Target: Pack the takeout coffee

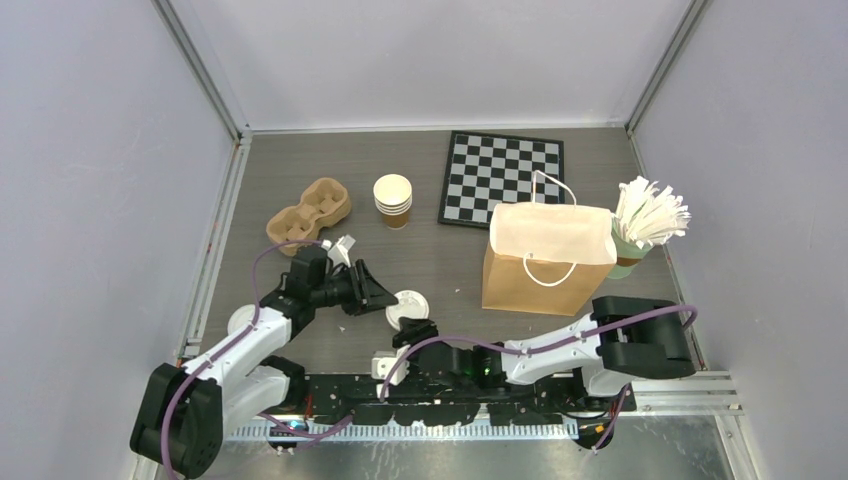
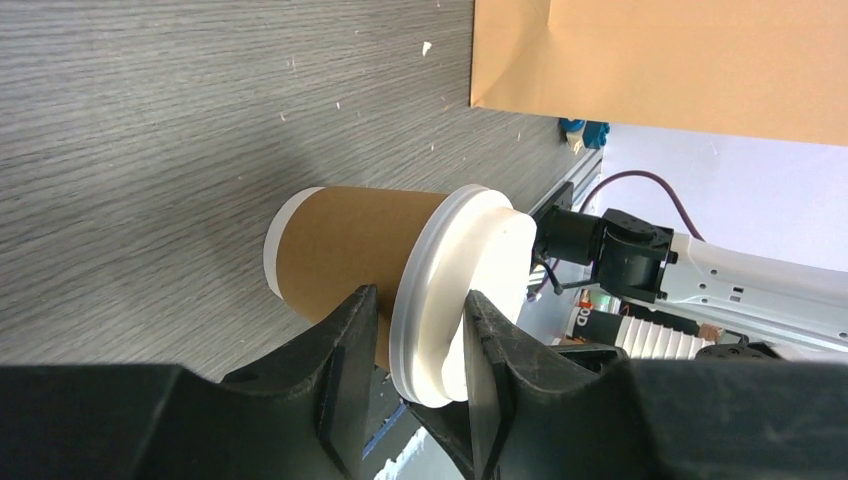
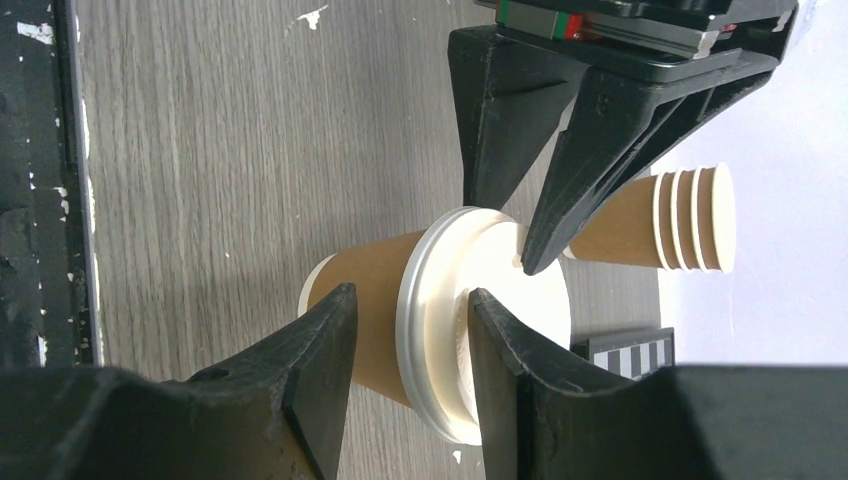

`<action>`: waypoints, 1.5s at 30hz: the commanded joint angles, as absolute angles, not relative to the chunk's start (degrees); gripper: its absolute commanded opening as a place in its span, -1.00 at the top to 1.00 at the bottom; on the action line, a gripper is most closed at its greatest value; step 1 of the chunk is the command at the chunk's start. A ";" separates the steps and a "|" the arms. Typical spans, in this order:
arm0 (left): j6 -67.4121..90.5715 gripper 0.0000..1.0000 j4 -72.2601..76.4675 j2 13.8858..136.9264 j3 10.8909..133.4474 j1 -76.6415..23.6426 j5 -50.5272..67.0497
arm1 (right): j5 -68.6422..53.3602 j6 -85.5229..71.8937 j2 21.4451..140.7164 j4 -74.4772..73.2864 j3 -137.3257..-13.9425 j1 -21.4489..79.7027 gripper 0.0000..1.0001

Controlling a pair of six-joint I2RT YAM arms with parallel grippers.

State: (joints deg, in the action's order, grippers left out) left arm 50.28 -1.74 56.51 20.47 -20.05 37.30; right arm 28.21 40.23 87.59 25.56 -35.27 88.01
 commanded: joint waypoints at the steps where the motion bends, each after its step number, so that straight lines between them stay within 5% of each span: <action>1: 47.11 0.29 -9.43 57.74 20.22 -20.28 30.31 | 25.60 32.98 92.44 16.09 -29.97 91.66 0.04; 9: 47.11 0.30 -9.85 57.82 20.56 -20.61 30.42 | 28.45 30.57 92.30 19.56 -28.72 93.32 0.02; 19: 49.50 0.30 -8.09 53.78 21.78 -20.90 34.11 | 29.22 25.71 69.70 8.57 -33.53 92.83 -0.24; 27: 51.14 0.16 -5.19 53.60 21.74 -21.00 36.44 | 34.24 8.49 60.34 1.35 -39.82 92.88 -0.39; 37: 51.02 -0.08 -5.59 53.50 25.10 -21.09 38.75 | 51.72 -20.63 64.83 -22.17 -59.12 92.80 -0.52; 45: 40.27 -0.35 -33.66 44.01 40.46 -21.10 25.14 | 53.28 -31.29 68.16 -33.82 -67.09 92.37 -0.73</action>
